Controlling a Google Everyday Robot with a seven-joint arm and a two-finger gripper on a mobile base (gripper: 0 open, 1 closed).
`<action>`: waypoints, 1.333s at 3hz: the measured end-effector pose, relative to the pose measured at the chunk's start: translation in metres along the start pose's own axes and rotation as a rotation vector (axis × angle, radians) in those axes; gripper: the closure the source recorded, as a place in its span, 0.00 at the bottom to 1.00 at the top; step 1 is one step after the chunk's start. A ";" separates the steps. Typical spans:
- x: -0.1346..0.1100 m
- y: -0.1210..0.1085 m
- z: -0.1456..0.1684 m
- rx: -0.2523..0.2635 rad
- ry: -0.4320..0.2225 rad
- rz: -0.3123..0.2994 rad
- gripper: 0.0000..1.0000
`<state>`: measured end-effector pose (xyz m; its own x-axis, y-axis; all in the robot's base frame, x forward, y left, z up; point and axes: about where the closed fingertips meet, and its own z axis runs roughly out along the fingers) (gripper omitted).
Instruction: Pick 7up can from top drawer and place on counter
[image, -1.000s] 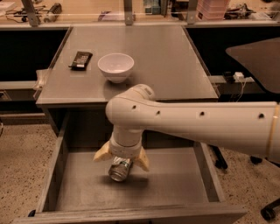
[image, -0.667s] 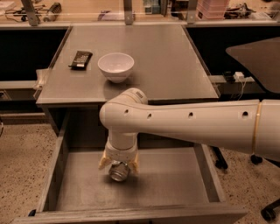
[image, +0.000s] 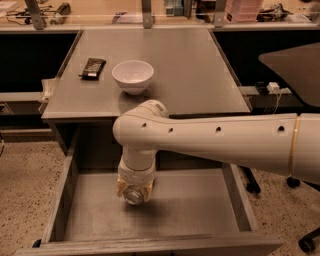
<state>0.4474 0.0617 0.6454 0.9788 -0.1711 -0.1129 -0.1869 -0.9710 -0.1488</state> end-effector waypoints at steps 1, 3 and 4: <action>0.011 0.002 -0.056 0.150 0.023 0.036 1.00; 0.058 0.075 -0.195 0.316 0.095 0.006 1.00; 0.065 0.076 -0.217 0.341 0.125 -0.004 1.00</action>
Offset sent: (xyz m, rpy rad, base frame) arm 0.0840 -0.1357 0.2101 0.2954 -0.1157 0.0981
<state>0.5155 -0.0594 0.8398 0.9784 -0.2065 0.0060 -0.1794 -0.8639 -0.4707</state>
